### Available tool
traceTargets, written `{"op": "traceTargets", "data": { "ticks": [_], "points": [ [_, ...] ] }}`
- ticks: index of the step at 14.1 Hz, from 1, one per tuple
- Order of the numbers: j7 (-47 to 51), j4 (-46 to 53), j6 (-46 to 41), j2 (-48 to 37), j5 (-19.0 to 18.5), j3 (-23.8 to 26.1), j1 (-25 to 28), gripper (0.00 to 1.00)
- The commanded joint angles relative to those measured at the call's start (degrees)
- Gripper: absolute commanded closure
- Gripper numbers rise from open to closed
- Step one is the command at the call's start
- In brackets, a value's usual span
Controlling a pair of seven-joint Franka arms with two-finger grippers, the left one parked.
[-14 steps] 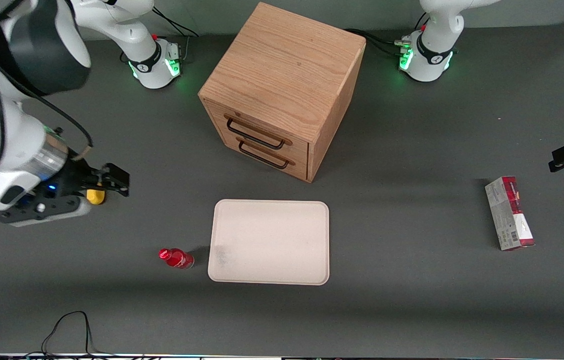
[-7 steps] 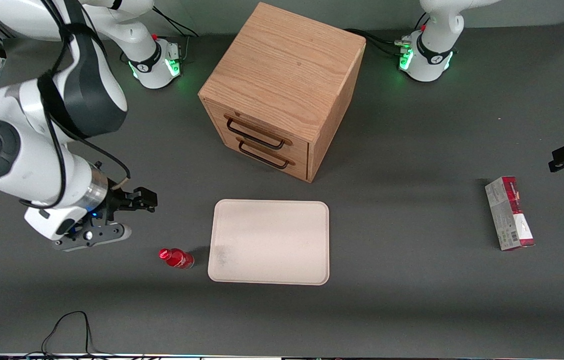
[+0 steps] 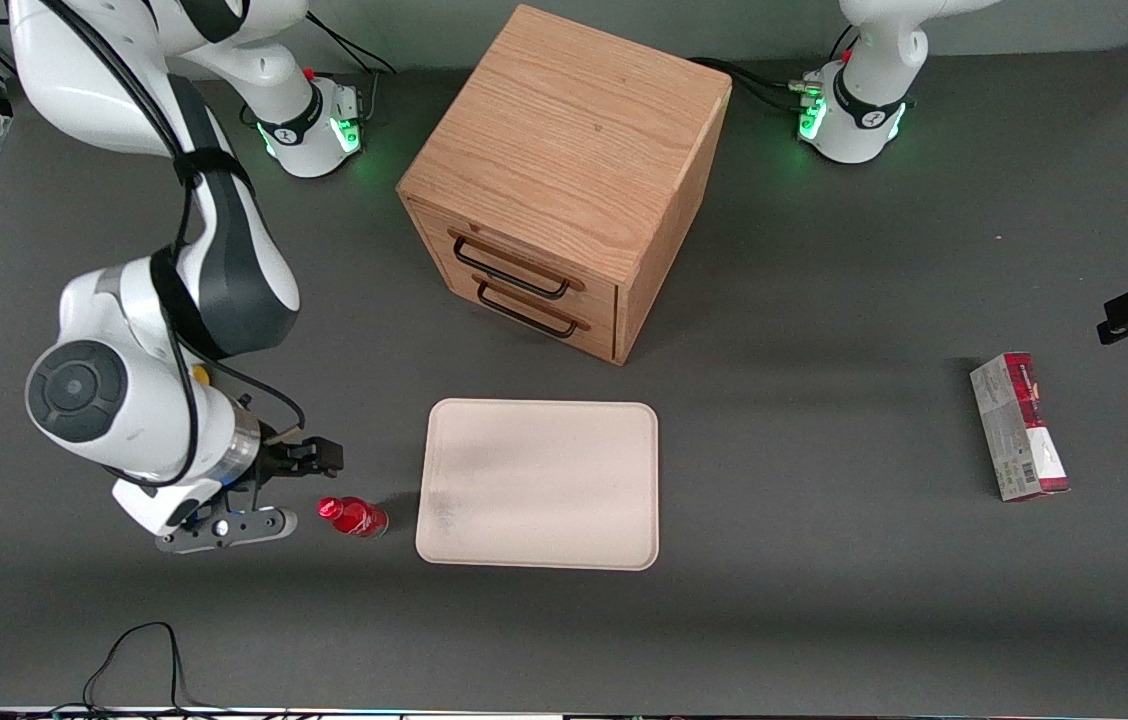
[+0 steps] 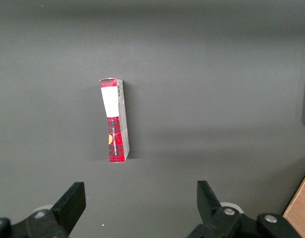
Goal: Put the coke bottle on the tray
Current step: 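Lower the open right gripper around the bottle's body beside the tray, then close the right gripper on the red bottle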
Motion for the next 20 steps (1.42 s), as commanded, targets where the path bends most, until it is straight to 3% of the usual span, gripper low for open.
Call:
{"op": "traceTargets", "data": {
  "ticks": [1, 9, 17, 20],
  "points": [
    [2.62, 2.13, 3.04, 3.36, -0.12, -0.1, 0.03, 0.0],
    [2.62, 1.96, 10.52, 9.6, 0.14, -0.19, -0.5, 0.0],
    [2.53, -0.15, 10.09, 9.87, 0.23, -0.19, -0.59, 0.01],
    [2.53, -0.15, 9.82, 9.61, 0.23, -0.19, -0.59, 0.47]
  ]
}}
